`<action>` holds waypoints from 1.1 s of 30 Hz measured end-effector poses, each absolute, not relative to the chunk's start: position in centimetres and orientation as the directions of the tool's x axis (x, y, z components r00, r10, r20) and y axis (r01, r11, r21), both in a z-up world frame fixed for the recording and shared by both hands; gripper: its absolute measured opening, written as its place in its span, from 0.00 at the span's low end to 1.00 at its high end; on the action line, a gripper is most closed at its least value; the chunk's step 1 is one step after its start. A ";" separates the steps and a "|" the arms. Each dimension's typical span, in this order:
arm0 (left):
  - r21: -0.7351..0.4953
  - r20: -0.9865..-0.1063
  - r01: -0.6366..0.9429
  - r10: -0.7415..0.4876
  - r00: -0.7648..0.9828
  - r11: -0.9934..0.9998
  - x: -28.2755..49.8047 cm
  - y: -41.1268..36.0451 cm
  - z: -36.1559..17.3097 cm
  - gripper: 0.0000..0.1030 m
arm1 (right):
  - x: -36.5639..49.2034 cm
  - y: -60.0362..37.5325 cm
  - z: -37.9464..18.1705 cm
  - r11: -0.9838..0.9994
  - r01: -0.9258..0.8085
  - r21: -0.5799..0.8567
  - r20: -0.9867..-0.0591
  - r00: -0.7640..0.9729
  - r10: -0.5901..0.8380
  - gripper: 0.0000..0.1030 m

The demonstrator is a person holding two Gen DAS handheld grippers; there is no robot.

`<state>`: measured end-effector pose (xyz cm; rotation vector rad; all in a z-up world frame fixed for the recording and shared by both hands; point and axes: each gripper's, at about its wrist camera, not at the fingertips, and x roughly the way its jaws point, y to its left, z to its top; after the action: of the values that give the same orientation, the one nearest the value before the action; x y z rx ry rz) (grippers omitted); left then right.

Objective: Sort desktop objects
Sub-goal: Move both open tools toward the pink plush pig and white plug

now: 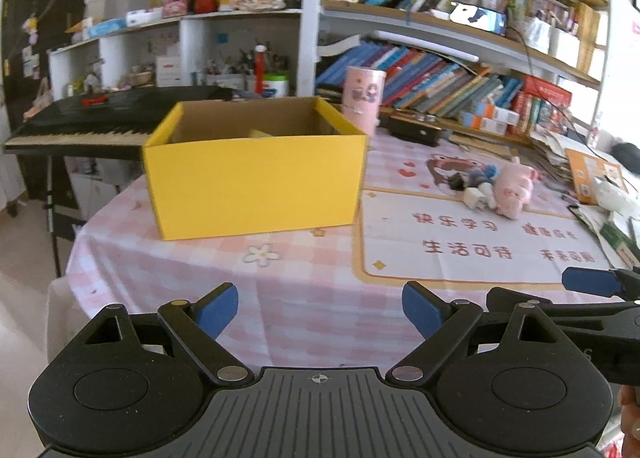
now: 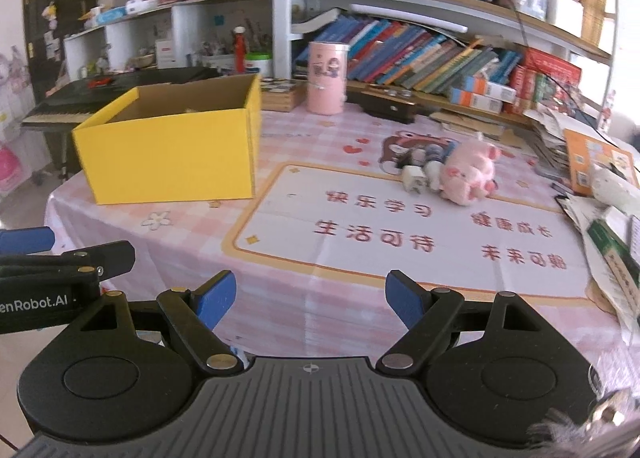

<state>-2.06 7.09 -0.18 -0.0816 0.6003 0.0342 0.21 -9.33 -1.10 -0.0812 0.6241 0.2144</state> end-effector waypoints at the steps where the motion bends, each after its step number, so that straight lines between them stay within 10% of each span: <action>1: -0.068 -0.566 -0.047 0.000 0.824 0.997 -1.9 6.9 -0.2 0.89 | 0.2 -9.6 -1.1 0.977 -0.213 -0.011 -0.589 0.791 0.166 0.79; 33: -0.065 -0.611 0.075 -0.099 0.785 0.995 7.6 -2.4 -1.2 0.89 | 7.6 -19.2 -2.2 0.997 -0.083 -0.004 -0.643 0.764 0.061 0.79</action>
<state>7.56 -2.37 -1.24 -0.0383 0.6612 -0.0937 7.60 -19.17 -2.19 -0.0325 0.6976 0.0785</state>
